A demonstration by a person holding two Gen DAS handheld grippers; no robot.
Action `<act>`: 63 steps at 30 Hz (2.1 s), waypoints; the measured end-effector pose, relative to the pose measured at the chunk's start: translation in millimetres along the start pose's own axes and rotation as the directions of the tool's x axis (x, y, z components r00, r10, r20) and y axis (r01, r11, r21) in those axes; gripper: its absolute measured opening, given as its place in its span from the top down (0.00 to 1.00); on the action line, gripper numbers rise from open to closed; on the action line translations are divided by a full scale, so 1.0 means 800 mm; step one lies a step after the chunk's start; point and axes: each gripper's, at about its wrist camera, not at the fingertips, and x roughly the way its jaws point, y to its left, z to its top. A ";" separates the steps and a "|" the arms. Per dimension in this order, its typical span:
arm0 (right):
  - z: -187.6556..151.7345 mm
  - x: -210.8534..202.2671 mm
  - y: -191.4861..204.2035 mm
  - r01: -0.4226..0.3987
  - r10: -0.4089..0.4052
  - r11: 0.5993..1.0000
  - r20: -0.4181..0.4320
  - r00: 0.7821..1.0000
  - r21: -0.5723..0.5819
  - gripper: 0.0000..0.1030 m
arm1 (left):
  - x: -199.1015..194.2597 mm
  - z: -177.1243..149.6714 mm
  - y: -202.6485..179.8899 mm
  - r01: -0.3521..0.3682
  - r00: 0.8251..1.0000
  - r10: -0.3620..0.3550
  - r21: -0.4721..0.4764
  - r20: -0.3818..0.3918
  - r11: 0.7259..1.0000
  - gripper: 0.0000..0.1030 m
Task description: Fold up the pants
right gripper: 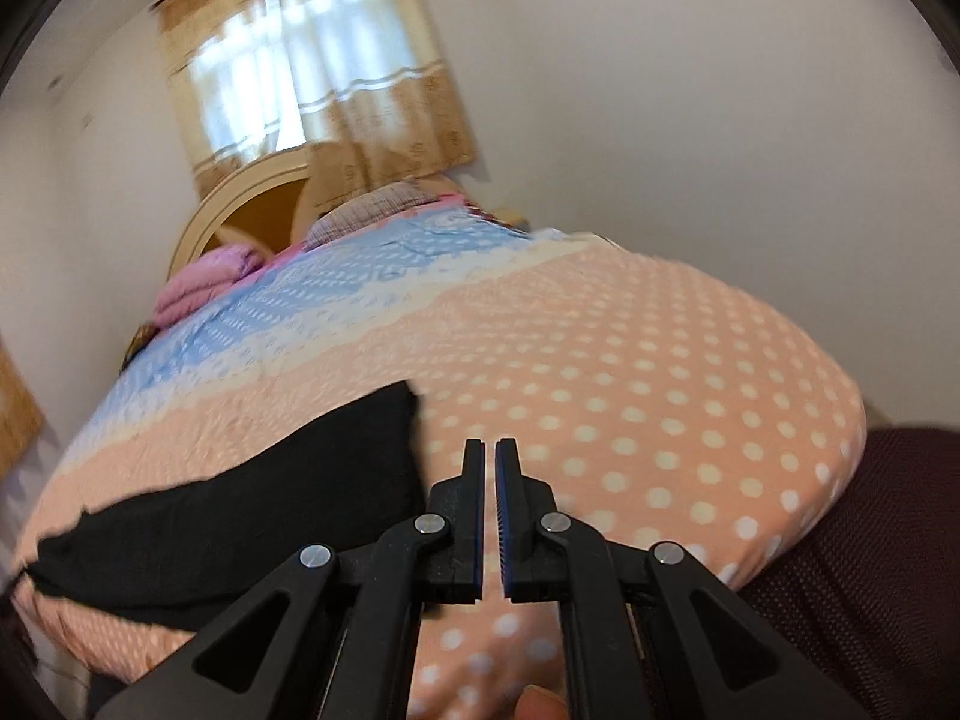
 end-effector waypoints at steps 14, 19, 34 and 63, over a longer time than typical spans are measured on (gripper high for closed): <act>-0.065 0.050 0.343 -0.489 0.371 0.769 -0.335 0.866 -0.412 0.63 | -0.026 0.009 -0.012 0.006 0.999 -0.004 -0.076 0.036 0.997 0.48; -0.135 0.049 0.503 -0.658 0.474 0.556 -0.457 0.753 -0.508 0.45 | -0.003 0.014 -0.051 0.019 0.999 -0.017 -0.044 0.036 0.999 0.34; -0.249 0.069 0.655 -0.663 0.386 0.301 -0.548 0.742 -0.686 0.94 | 0.028 -0.027 -0.049 -0.060 0.996 0.060 -0.001 -0.066 0.998 0.20; -0.221 0.090 0.596 -0.595 0.356 0.522 -0.478 0.803 -0.611 0.99 | 0.063 -0.012 -0.072 -0.220 0.967 0.221 0.025 -0.125 0.975 0.01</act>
